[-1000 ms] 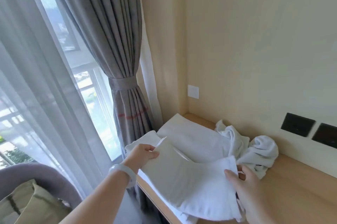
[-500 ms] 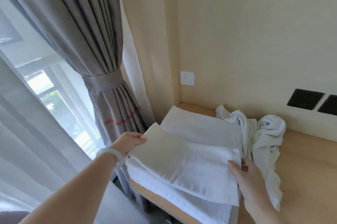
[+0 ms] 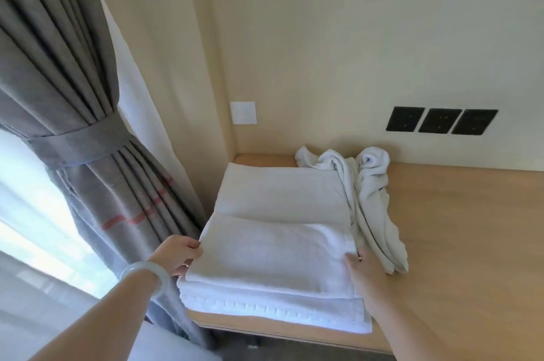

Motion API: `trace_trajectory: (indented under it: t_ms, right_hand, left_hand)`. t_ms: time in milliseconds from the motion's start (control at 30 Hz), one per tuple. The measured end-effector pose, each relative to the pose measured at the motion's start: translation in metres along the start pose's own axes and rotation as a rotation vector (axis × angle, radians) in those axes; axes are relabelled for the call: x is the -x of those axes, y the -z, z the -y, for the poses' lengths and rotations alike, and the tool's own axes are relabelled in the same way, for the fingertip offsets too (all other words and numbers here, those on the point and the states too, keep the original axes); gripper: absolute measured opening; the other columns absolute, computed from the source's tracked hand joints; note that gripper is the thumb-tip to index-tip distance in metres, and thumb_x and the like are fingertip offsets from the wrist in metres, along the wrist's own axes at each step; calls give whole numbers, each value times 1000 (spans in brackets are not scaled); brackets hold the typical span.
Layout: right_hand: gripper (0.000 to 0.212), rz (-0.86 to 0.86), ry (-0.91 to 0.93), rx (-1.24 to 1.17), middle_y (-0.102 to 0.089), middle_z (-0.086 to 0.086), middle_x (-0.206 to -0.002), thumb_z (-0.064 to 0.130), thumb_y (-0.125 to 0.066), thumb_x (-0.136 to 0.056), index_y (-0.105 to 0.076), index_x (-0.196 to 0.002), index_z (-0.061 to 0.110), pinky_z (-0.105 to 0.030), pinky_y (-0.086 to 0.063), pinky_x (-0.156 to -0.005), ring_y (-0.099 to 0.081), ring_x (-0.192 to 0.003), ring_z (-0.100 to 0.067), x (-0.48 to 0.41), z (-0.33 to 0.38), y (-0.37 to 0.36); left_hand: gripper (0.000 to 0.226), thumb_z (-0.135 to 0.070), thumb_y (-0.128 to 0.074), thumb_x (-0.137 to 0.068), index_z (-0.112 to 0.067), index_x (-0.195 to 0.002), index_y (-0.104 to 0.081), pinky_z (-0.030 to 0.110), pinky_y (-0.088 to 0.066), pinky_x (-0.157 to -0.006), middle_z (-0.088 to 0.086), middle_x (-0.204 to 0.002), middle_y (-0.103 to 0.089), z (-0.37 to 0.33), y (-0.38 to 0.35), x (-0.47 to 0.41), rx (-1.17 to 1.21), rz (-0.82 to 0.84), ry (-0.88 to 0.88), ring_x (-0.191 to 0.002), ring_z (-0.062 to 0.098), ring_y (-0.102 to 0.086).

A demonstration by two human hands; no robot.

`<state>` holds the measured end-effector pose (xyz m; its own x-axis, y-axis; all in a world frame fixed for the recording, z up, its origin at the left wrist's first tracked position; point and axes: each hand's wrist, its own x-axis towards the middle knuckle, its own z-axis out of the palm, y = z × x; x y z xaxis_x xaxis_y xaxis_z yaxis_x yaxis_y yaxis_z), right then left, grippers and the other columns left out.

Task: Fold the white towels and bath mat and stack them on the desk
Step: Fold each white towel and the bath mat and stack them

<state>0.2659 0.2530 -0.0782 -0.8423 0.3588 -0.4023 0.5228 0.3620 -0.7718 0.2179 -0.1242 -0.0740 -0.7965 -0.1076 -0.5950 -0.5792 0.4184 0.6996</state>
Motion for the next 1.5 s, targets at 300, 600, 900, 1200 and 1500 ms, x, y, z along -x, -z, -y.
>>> trace_trajectory:
  t_ms: [300,600,900,1200,1500]
  right_hand:
    - [21,-105,13,84,-36,-6,-63,20,-45,-95,-45,-78,9,-28,-27,-51,-35,-53,-19,9,-19,-9]
    - [19,-98,6,87,-32,-6,-63,14,-46,-93,-42,-75,9,-29,-24,-53,-32,-55,-18,19,-16,-15]
    - [24,-138,113,59,-29,-8,-65,11,-49,-94,-39,-72,6,-30,-19,-55,-28,-57,-18,25,-17,-21]
    - [10,-114,35,26,-58,-10,-78,15,-52,-96,-56,-96,6,-27,-34,-52,-50,-65,-22,24,-24,-20]
    - [10,-176,35,-117,-59,-4,-82,9,-59,-92,-58,-101,4,-31,-42,-62,-54,-72,-17,26,-34,-18]
  left_hand:
    - [14,-4,-59,-94,-6,-106,-67,33,-59,-76,13,-94,-75,-2,2,9,62,-5,-48,-87,26,-72]
    - [41,17,-57,-82,-5,-116,-62,42,-60,-81,18,-114,-66,2,19,23,55,98,13,-103,35,-67]
    - [50,27,-52,-79,-8,-112,-65,33,-61,-65,18,-104,-68,9,23,29,105,19,-24,-90,33,-68]
    - [30,10,-52,-90,-1,-116,-62,29,-54,-81,13,-101,-67,28,6,27,68,-111,-42,-94,25,-64]
    - [50,8,-42,-91,-16,-133,-56,16,-40,-59,-4,-81,-61,13,-15,33,-325,-110,-203,-68,10,-52]
